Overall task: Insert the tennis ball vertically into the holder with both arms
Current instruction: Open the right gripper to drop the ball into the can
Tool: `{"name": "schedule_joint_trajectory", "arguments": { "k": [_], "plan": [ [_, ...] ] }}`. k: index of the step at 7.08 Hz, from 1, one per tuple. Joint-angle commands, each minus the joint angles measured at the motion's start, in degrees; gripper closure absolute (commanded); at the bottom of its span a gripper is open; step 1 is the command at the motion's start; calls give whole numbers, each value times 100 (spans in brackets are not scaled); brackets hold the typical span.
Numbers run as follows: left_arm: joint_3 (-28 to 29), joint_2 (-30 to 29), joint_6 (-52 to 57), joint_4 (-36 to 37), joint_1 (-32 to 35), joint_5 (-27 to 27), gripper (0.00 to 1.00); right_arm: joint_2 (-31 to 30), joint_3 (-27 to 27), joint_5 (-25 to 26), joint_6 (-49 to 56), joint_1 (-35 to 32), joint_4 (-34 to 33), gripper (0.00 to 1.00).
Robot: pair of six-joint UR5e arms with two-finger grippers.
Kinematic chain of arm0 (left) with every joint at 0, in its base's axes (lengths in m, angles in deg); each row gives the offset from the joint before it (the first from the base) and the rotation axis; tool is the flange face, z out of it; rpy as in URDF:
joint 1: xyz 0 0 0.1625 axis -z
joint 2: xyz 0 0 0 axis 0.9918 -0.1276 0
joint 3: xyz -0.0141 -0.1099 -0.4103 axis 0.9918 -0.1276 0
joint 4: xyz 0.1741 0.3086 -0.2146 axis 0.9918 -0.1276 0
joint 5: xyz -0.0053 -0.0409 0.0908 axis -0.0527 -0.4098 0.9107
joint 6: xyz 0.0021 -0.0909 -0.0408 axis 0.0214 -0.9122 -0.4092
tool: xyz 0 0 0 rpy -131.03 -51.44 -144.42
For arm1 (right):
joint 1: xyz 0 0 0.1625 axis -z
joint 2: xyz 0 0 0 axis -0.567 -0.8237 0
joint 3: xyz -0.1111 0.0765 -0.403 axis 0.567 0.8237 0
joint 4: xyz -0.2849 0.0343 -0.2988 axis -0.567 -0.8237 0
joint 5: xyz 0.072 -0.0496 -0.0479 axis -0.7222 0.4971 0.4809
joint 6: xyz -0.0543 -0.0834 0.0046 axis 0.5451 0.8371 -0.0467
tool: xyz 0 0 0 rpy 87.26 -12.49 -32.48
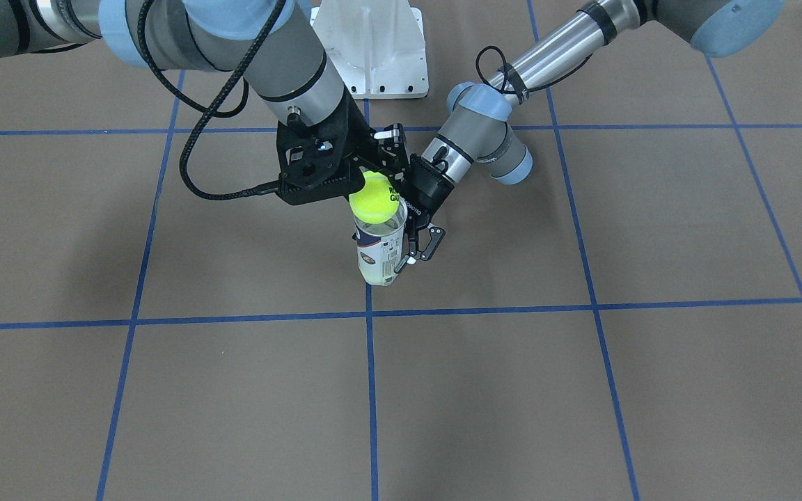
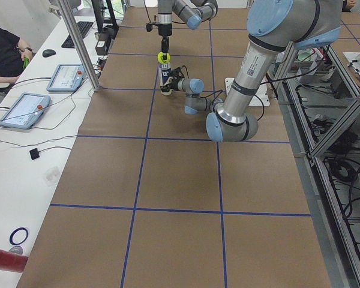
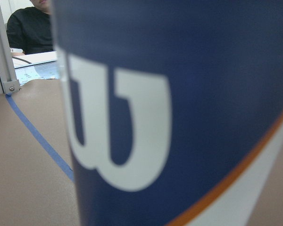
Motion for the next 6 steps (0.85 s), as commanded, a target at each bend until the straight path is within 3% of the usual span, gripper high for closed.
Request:
{"name": "schedule_joint_trajectory", "arguments": {
  "k": [1, 6],
  "plan": [
    [9, 0, 0, 0, -7, 0, 1, -12, 9, 51, -47, 39, 2, 1],
    [-9, 9, 26, -9, -16, 0, 1, -29, -88, 42, -73, 21, -7, 1]
  ]
}}
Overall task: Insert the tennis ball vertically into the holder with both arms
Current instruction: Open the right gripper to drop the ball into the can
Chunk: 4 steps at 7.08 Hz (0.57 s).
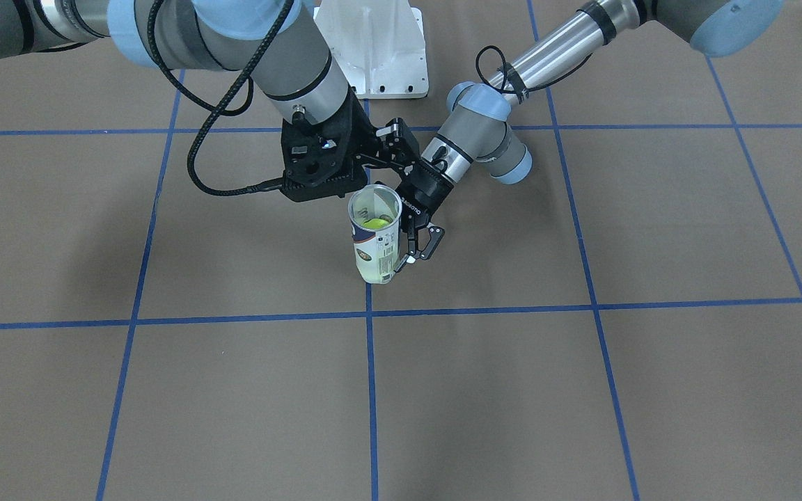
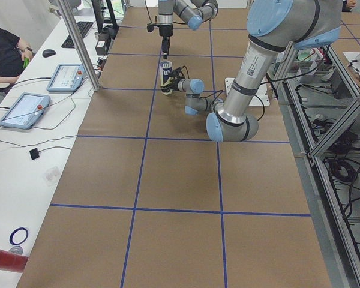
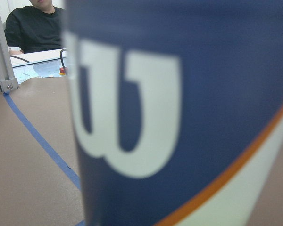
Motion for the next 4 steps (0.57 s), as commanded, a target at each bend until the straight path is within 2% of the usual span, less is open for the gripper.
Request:
{"name": "schedule_joint_trajectory", "arguments": {
  "k": [1, 4],
  "plan": [
    [-14, -7, -7, -7, 0, 0, 1, -7, -55, -3, -16, -16, -7, 1],
    [-198, 63, 1, -7, 8, -9, 1, -7, -117, -12, -25, -42, -25, 1]
  ]
}}
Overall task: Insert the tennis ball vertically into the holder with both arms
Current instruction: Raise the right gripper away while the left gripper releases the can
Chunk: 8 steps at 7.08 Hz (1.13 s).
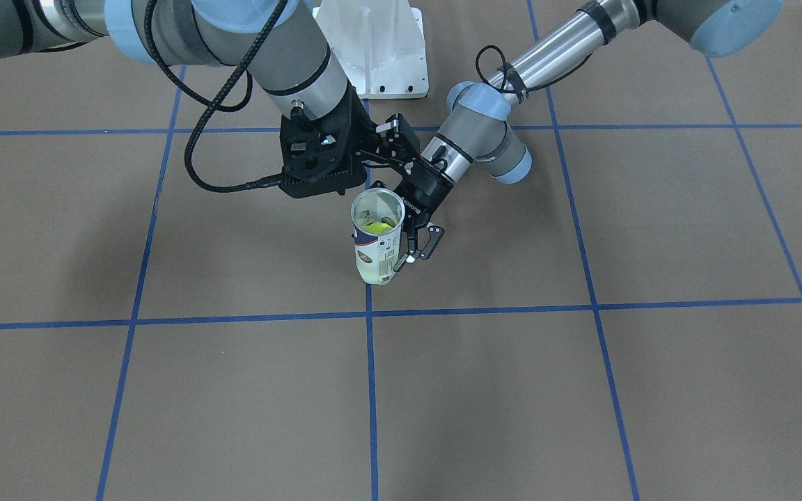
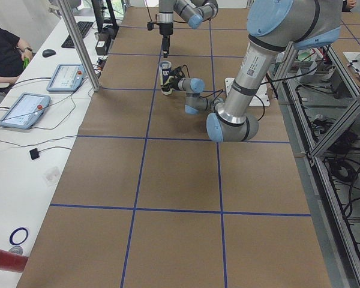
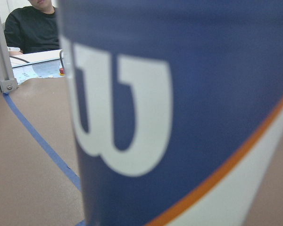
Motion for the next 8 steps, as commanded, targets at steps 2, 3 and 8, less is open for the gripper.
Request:
{"name": "schedule_joint_trajectory", "arguments": {
  "k": [2, 3, 8],
  "plan": [
    [-204, 200, 7, 0, 16, -18, 1, 11, -33, -10, -2, -40, -1, 1],
    [-318, 367, 7, 0, 16, -19, 1, 11, -33, -10, 7, -58, -1, 1],
    [-1468, 1500, 7, 0, -115, -45, 1, -77, -182, -464, 7, -609, -18, 1]
  ]
}}
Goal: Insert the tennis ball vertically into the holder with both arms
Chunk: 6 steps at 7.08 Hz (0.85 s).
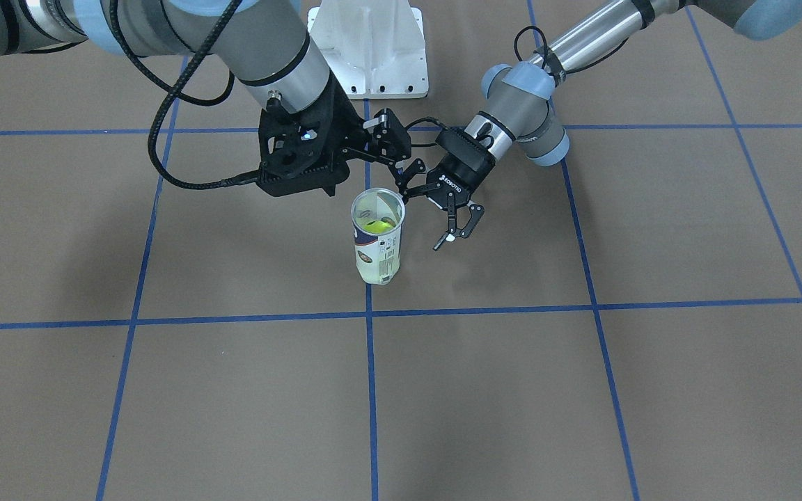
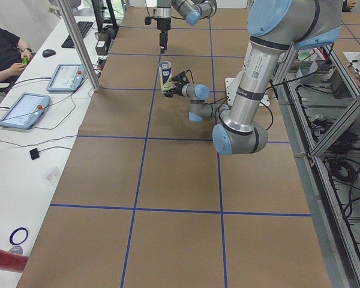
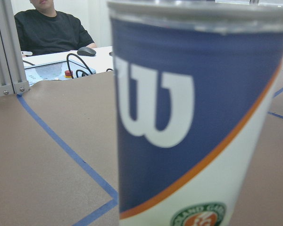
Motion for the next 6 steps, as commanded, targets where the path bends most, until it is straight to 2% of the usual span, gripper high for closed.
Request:
{"name": "schedule_joint_trajectory", "arguments": {
  "k": [1, 2, 3, 4, 5, 6],
  "plan": [
    [-322, 430, 0, 0, -74, -19, 1, -156, -201, -736, -5, -663, -19, 1],
    [-514, 762, 0, 9, -65, -263, 1, -461, -472, -1089, 13, -1101, -36, 1],
    [-864, 1252, 0, 9, 57, -1136, 1, -908, -823, -1319, 135, -1454, -36, 1],
    [-1067, 1518, 0, 9, 441, -1440, 1, -1217, -939, -1530, 406, -1901, -45, 1],
    [-1182, 1573, -26, 157, 837, -1652, 1, -1690, -984, -1628, 1226, -2167, -45, 1],
    [-1201, 1652, -96, 672, 1632, -2577, 1, -2226, -950, -1629, 2253, -2422, -54, 1]
  ]
}}
